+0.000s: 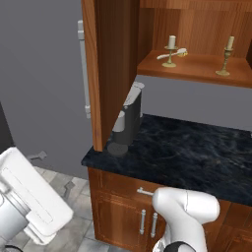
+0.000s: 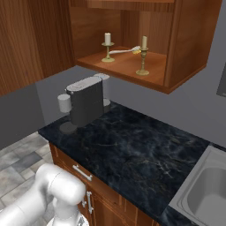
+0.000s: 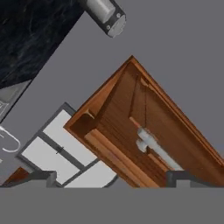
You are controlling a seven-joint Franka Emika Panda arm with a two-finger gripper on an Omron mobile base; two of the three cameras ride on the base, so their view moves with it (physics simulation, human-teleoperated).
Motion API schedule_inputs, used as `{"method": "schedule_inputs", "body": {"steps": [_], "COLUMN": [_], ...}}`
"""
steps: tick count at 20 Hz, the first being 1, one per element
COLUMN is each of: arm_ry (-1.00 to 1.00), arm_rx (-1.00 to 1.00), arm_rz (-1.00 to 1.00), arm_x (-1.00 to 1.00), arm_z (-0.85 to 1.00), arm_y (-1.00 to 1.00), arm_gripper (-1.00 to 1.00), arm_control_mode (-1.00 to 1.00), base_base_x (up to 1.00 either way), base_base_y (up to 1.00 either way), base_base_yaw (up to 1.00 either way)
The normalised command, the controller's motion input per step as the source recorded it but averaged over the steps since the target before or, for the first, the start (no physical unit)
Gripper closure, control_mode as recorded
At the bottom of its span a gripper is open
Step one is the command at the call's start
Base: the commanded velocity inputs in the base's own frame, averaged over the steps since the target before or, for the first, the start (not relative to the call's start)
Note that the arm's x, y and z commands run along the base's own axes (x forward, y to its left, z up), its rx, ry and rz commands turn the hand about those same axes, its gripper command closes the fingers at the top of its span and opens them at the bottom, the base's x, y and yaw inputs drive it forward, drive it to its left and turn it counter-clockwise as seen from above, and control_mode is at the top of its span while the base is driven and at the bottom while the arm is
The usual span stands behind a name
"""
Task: Pick the candle and candle from the dining table and place them in the open cabinet. Close the cabinet after placing the objects.
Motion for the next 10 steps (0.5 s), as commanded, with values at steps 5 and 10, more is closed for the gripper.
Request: {"method": "schedule_inputs", "body": {"steps": [5,10], "arm_ry": [0.12,0.07], "arm_rx": [-0.13,-0.1], "arm_rz": [0.0,0.0], "arm_x": [0.51,0.43], "arm_z": [-0.14,-0.06], "arm_y": [0.27,0.16], "arm_gripper": [-1.0,-1.0], "arm_control_mode": [-1.0,-1.0], "base_base_x": [0.0,0.0], "base_base_y": [0.0,0.0], "base_base_yaw": [0.0,0.0]}}
